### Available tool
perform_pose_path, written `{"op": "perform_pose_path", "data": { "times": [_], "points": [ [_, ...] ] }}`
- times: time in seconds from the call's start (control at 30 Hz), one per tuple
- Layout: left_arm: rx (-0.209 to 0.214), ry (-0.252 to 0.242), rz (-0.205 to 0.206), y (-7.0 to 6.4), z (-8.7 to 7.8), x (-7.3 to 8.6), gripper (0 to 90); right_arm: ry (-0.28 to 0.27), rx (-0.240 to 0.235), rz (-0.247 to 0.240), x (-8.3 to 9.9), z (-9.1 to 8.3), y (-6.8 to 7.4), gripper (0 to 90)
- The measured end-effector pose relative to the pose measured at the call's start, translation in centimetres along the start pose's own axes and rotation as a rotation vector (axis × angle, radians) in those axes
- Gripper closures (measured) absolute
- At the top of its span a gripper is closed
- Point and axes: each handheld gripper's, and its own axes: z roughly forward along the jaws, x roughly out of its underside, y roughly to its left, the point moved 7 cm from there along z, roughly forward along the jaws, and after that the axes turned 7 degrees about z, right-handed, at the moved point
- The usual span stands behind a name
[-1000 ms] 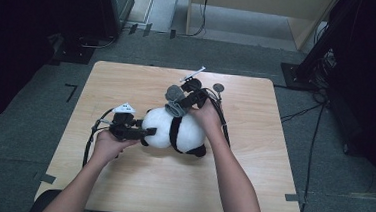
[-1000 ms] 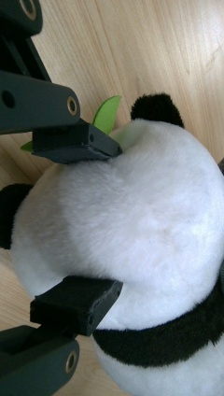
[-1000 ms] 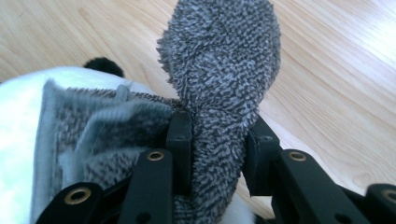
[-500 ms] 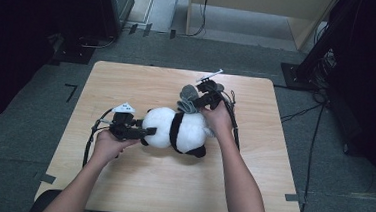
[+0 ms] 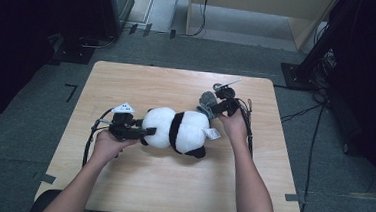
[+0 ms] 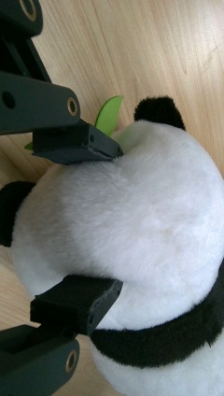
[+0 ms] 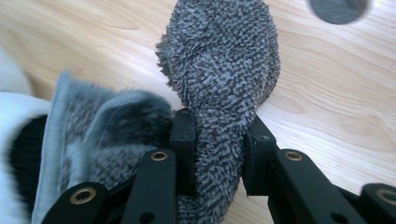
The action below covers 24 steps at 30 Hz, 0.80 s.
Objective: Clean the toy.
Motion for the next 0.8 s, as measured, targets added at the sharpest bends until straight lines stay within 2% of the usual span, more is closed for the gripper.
{"op": "perform_pose_path", "data": {
  "times": [0.07, 0.13, 0.2, 0.3, 0.4, 0.53, 0.7, 0.8],
  "points": [
    [0.003, -0.004, 0.006, 0.0, 0.0, 0.0, 38.7, -0.03, 0.011, 0.006, -0.2, -0.7, -0.3, 71.4],
    [0.005, -0.005, 0.006, 0.0, 0.0, 0.0, 38.6, -0.085, 0.012, -0.004, -0.9, -1.6, -0.1, 71.8],
    [0.004, -0.004, 0.007, 0.0, -0.1, 0.0, 38.5, -0.117, 0.01, 0.0, -1.7, -2.7, 0.3, 71.9],
    [0.003, -0.004, 0.009, -0.1, -0.1, 0.0, 38.4, -0.166, -0.003, -0.034, -3.1, -4.1, 1.6, 71.9],
    [0.005, -0.005, 0.007, 0.0, -0.1, 0.0, 38.2, -0.197, -0.02, -0.068, -4.5, -5.1, 3.4, 71.8],
    [0.006, -0.007, 0.009, 0.0, -0.1, 0.0, 37.9, -0.22, -0.066, -0.114, -6.1, -5.9, 6.3, 71.8],
    [0.007, -0.007, 0.014, 0.0, -0.1, 0.0, 37.6, -0.238, -0.137, -0.165, -7.6, -6.0, 10.5, 71.7],
    [0.007, -0.011, 0.013, 0.0, 0.0, 0.0, 37.5, -0.232, -0.158, -0.185, -8.2, -5.6, 12.6, 71.7]
  ]
}}
